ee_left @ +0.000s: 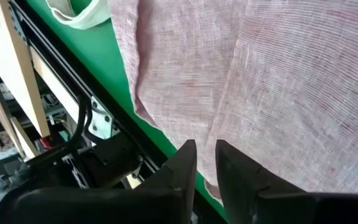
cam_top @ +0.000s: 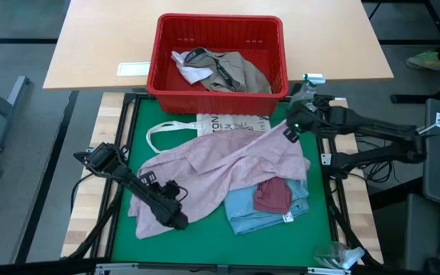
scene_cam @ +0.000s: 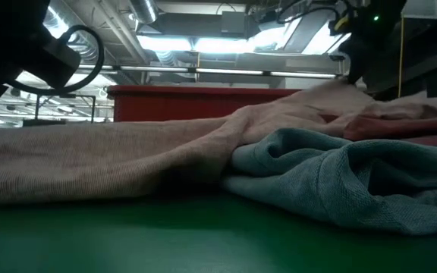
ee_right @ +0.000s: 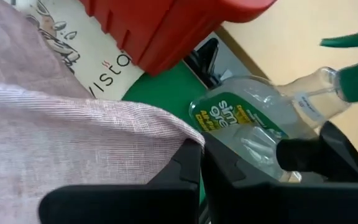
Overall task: Fold Laundry from Bin
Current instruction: Fold the pink shirt from the red laundry basket
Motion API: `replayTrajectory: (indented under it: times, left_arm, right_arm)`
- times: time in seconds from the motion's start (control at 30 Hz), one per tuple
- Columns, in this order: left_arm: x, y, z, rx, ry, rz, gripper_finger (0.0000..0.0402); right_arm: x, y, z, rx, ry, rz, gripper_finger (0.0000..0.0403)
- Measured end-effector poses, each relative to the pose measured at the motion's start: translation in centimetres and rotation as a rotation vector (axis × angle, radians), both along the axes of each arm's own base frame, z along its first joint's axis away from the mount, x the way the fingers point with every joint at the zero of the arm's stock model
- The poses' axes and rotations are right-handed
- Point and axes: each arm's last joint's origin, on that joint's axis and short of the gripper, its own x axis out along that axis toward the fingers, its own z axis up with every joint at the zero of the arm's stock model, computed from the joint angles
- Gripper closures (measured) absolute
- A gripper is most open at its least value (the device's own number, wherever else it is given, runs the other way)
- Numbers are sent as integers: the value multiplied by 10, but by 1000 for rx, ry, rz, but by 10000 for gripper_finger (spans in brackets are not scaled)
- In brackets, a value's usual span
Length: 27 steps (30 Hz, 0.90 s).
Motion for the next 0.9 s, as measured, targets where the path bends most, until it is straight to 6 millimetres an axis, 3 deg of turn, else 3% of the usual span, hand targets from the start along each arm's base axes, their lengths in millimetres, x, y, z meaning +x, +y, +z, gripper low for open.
replayTrajectory:
  times: [0.37,0.67,0.9]
  left_arm:
    - [2,0,-1,37,-70,68,302]
    - [11,-5,-7,-10,-194,50,320]
    - [14,-7,-9,-31,-228,50,343]
  right_arm:
    - [19,-7,-14,30,76,45,398]
    - [23,-8,-17,34,91,46,396]
    - [23,-8,-17,34,93,48,331]
